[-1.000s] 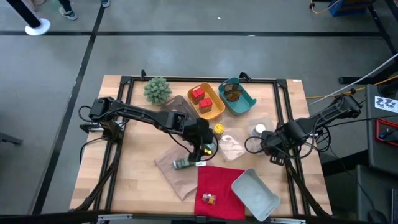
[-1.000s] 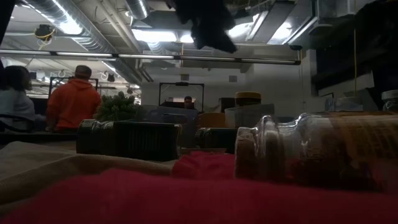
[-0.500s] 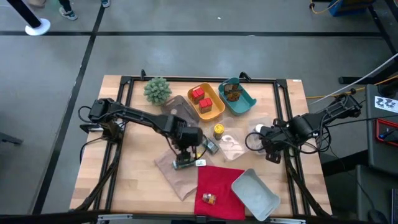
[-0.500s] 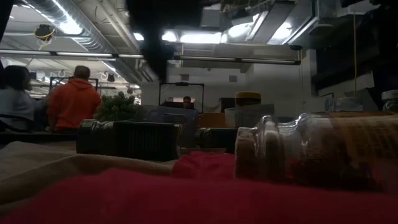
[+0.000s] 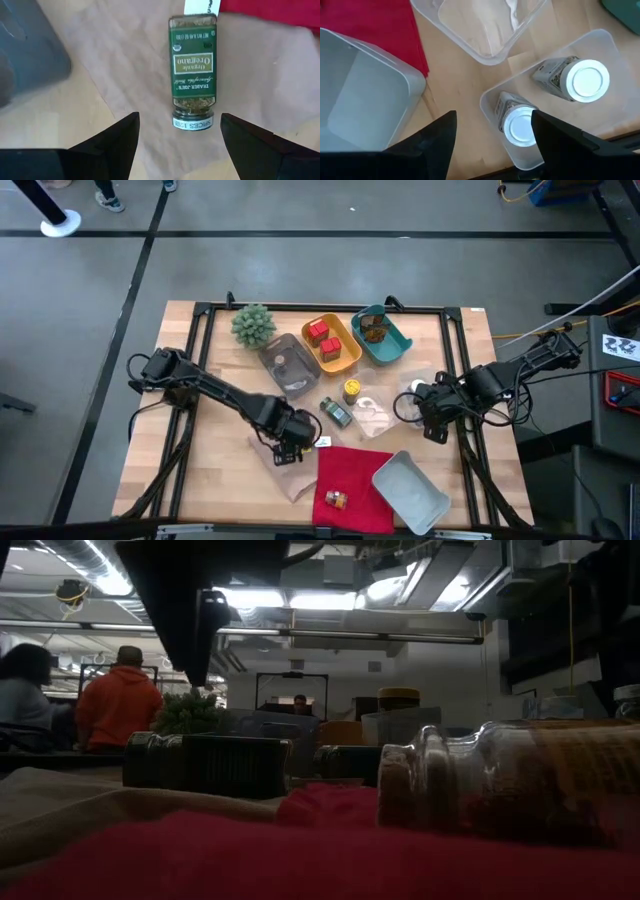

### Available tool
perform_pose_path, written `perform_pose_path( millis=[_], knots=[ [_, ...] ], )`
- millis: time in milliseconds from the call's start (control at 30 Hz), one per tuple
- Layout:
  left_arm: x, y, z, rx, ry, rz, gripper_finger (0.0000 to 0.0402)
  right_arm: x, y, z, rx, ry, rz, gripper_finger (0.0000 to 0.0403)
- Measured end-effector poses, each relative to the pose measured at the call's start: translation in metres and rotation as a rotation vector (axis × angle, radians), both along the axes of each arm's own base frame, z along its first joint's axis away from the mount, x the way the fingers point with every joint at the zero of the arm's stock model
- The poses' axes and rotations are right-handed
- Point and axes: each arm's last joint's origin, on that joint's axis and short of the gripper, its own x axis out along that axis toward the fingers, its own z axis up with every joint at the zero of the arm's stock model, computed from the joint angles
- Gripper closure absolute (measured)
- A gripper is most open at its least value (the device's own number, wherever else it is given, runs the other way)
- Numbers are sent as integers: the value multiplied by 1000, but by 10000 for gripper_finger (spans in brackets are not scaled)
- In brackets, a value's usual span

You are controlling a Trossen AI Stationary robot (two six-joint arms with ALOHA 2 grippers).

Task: Sort spices by type
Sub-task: Put the left green seasoning bottle into the gray bin

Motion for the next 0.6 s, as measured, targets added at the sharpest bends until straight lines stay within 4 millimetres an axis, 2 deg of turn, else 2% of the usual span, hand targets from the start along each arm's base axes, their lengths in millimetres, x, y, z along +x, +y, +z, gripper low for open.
perform_pose_path(
  millis=[100,233,600],
  knots=[
    [-1,-8,-6,-6,-21,20,139,0,0,0,-12,-9,-3,148],
    [-7,-14,-25,-11,-19,47,139,2,0,1,-10,-30,-5,148],
    [-19,-15,-66,-29,-50,56,139,3,1,1,-8,-34,-5,148]
  ],
)
